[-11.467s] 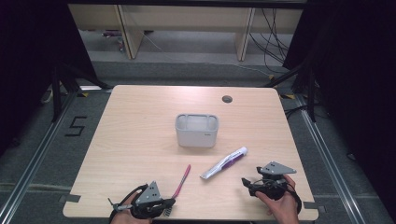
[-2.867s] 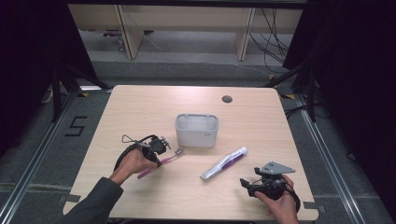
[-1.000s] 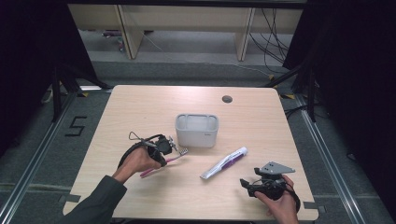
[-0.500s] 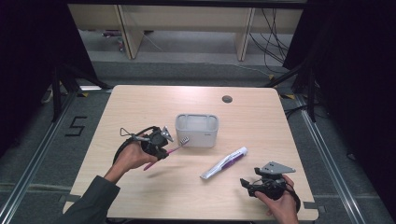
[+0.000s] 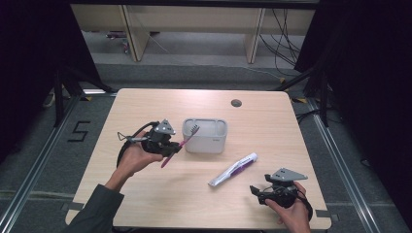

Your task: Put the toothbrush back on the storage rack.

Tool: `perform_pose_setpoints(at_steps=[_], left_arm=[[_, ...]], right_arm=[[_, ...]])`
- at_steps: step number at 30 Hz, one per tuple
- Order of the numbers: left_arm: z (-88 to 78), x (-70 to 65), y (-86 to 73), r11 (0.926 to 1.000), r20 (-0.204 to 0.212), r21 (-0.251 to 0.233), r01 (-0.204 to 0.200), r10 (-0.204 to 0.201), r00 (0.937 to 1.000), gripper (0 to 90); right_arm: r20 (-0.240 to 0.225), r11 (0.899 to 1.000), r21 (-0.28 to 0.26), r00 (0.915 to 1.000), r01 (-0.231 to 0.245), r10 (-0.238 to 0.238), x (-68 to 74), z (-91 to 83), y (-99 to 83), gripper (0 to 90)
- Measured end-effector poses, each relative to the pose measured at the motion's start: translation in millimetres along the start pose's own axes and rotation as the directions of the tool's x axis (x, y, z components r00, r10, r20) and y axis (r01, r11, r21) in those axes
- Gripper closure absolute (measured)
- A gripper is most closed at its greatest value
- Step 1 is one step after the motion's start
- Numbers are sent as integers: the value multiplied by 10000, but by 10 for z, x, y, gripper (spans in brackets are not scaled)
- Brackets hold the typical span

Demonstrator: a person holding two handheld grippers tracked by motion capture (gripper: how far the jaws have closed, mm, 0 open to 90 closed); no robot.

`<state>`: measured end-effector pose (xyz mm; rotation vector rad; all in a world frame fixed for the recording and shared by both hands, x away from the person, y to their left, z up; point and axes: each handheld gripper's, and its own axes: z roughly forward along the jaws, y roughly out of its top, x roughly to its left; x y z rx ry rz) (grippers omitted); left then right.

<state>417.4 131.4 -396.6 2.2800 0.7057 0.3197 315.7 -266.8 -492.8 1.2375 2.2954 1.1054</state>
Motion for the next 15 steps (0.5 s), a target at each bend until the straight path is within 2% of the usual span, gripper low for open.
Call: perform_pose_setpoints(at_steps=[2,4,5,7,9,13,14,15], left_arm=[[-14,31,2,9999,26,-149,16,-16,10000,827],[-23,43,2,9992,48,-366,126,-124,9999,827],[-30,49,4,9987,-34,-503,106,-108,9999,827],[-34,53,6,9978,-14,-604,255,-256,9997,827],[-31,46,11,9969,-162,-752,237,-250,9996,827],[-39,37,38,9922,-277,-1203,315,-351,9990,827],[-40,34,43,9903,-375,-1342,369,-423,9984,827],[-42,34,53,9874,-469,-1510,469,-545,9974,827]], right_arm=[[-33,9999,47,9999,-98,98,6,0,-1,262],[86,9998,-59,9997,214,-213,-17,-2,0,262],[97,9997,-68,9997,214,-213,-17,-4,1,262],[4,10000,20,10000,-70,70,2,-3,0,262],[116,9997,-59,9997,216,-215,-18,-3,-1,262],[-80,9996,100,9996,-261,262,7,-11,2,262],[150,9997,-103,9997,208,-206,-26,-11,1,262],[100,9998,-86,9998,200,-200,-28,-10,1,262]])
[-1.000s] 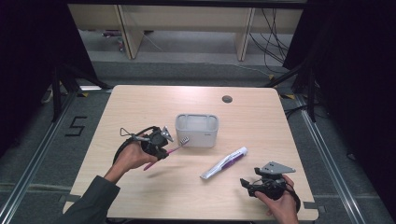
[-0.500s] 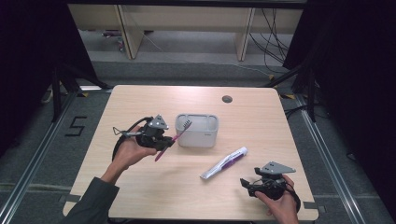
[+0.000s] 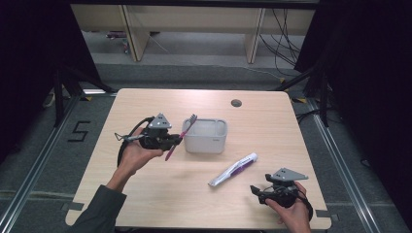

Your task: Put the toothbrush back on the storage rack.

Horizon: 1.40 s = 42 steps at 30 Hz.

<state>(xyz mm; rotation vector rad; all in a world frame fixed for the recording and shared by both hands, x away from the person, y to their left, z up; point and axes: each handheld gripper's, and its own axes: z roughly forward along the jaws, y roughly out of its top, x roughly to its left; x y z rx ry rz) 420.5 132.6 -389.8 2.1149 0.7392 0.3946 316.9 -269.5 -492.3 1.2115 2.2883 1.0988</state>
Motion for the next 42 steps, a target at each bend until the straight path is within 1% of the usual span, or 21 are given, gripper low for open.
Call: perform_pose_setpoints(at_steps=[2,3,4,5,6,7,9,10,11,12,14,15,16,17,22,24,26,31,36,37,42], left_arm=[[-7,9,16,9995,-115,-305,95,-98,9999,827],[-8,18,25,9988,-50,-446,201,-204,9998,826],[-14,16,38,9975,-253,-634,312,-329,9991,827],[-9,22,45,9961,-274,-791,379,-402,9988,827],[-10,25,53,9956,-274,-832,435,-459,9986,827],[-8,16,61,9936,-434,-981,556,-601,9972,827],[-1,36,75,9932,-363,-1025,545,-585,9976,827],[-1,37,86,9924,-531,-1088,570,-630,9966,827],[9,46,99,9916,-448,-1108,669,-723,9964,826],[18,50,109,9883,-531,-1316,771,-847,9950,826],[18,72,134,9899,-561,-1202,759,-831,9950,827],[25,68,145,9872,-689,-1348,850,-949,9931,827],[33,83,162,9856,-626,-1445,878,-977,9933,827],[27,86,177,9848,-797,-1495,888,-1015,9916,826],[21,118,265,9761,-966,-1865,1112,-1309,9867,826],[27,130,303,9748,-1114,-1945,1090,-1324,9849,826],[39,137,342,9715,-1213,-2085,1130,-1403,9826,826],[79,140,434,9639,-1341,-2374,1207,-1556,9787,826],[140,143,523,9599,-1353,-2525,1217,-1596,9779,826],[153,138,541,9591,-1429,-2556,1219,-1621,9764,826],[218,141,595,9544,-1421,-2692,1289,-1717,9748,826]], right_arm=[[38,10000,-20,10000,11,-11,0,0,1,262],[21,10000,-1,10000,-17,17,3,-1,2,262],[20,10000,15,10000,-52,52,6,-2,2,262],[-8,10000,20,10000,-17,17,3,0,1,262],[-72,10000,47,9999,-83,84,6,4,2,262],[23,10000,-2,10000,12,-12,1,2,1,262],[1,10000,-7,10000,6,-6,1,0,0,262],[1,10000,-14,10000,6,-6,1,0,0,262],[5,10000,-9,10000,1,-1,0,0,1,262],[6,10000,-2,10000,7,-7,-1,2,1,262],[11,10000,-1,10000,2,-2,-2,0,0,262],[11,10000,-1,10000,2,-2,-2,0,0,262],[19,10000,6,10000,1,-1,-3,-1,1,262],[-1,10000,12,10000,-15,15,-3,0,1,262],[-5,10000,0,10000,-5,5,-2,2,1,262],[-5,10000,-6,10000,-10,10,-3,0,0,262],[26,10000,-50,10000,-16,16,-3,1,-1,262],[1,10000,-31,10000,-10,10,-4,-2,1,262],[11,10000,-59,10000,-4,4,-1,-1,0,261],[-19,10000,-13,10000,13,-13,-3,-3,3,262],[-24,10000,-57,10000,-23,23,1,-3,3,261]])
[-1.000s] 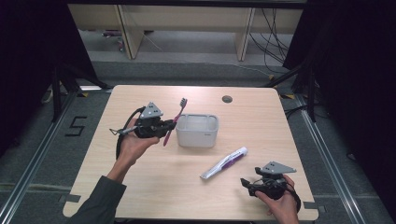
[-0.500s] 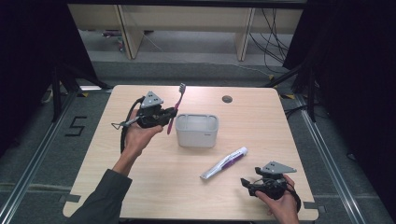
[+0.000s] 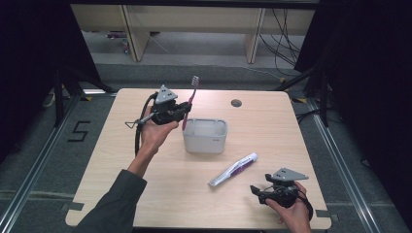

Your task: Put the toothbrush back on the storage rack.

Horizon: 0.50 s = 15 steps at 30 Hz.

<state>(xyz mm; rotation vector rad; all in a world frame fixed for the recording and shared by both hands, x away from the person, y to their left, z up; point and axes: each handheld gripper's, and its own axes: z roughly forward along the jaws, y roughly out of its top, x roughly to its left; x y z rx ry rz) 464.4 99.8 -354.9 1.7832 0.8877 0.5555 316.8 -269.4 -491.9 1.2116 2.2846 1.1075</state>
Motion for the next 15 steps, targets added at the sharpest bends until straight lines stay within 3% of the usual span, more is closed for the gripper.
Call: perform_pose_setpoints(at_steps=[5,7,8,10,15], left_arm=[[80,14,-23,9995,79,-75,301,-301,9995,826],[122,21,-37,9993,39,-98,356,-356,9994,826],[138,22,-42,9989,75,-96,454,-453,9989,826],[165,17,-51,9988,46,-136,463,-463,9989,826],[207,36,-75,9977,-38,-255,633,-635,9980,826]], right_arm=[[-39,10000,48,10000,19,-19,0,-1,1,261],[-240,9989,230,9989,-405,411,31,2,-2,261],[-183,9998,127,9998,-117,120,12,5,-1,261],[-218,9992,184,9992,-343,347,31,0,0,261],[-239,9992,201,9991,-350,354,29,1,-1,261]])
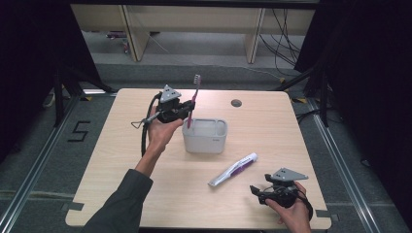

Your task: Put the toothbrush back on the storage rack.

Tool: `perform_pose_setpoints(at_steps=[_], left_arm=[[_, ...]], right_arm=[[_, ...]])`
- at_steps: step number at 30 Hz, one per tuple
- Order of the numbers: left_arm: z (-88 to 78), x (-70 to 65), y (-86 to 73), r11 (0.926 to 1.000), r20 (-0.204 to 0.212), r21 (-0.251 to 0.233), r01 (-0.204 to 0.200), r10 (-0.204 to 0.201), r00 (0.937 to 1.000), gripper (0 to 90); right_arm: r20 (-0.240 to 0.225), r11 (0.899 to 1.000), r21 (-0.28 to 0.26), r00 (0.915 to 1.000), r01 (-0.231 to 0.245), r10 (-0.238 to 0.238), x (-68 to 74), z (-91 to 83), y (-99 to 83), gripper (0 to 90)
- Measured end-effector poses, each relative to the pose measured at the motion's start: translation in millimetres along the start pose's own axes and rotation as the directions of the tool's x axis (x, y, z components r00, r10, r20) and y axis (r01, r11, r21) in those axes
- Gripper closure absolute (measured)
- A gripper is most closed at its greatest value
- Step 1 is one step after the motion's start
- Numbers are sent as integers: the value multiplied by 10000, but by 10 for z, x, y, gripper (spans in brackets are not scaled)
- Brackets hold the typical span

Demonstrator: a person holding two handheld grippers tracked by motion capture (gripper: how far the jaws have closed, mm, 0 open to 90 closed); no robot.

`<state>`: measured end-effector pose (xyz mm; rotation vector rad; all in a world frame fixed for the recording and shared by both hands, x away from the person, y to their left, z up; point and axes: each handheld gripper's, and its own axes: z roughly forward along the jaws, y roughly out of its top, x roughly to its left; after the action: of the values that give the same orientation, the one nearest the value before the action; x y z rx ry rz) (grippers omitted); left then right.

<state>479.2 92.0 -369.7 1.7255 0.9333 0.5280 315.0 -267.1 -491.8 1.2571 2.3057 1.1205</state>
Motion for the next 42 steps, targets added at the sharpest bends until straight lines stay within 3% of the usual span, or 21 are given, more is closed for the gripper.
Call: perform_pose_setpoints(at_steps=[7,17,26,34,36,42], left_arm=[[43,16,-49,10000,-75,-26,42,-42,10000,826],[131,69,-225,9992,-206,6,406,-405,9990,825],[207,88,-397,9980,-299,309,557,-548,9981,825],[250,84,-498,9971,-356,447,613,-597,9976,824],[256,71,-513,9975,-337,578,417,-398,9986,824],[267,67,-548,9971,-365,635,426,-403,9985,823]], right_arm=[[17,10000,11,10000,-13,13,3,-4,1,261],[16,10000,-53,10000,-17,17,4,-2,0,261],[38,9999,-63,9999,146,-146,-4,0,1,261],[23,9999,-68,9999,152,-152,-2,5,2,261],[64,9999,-48,9999,119,-119,-4,4,2,261],[24,9999,-56,9999,157,-157,-3,2,2,261]])
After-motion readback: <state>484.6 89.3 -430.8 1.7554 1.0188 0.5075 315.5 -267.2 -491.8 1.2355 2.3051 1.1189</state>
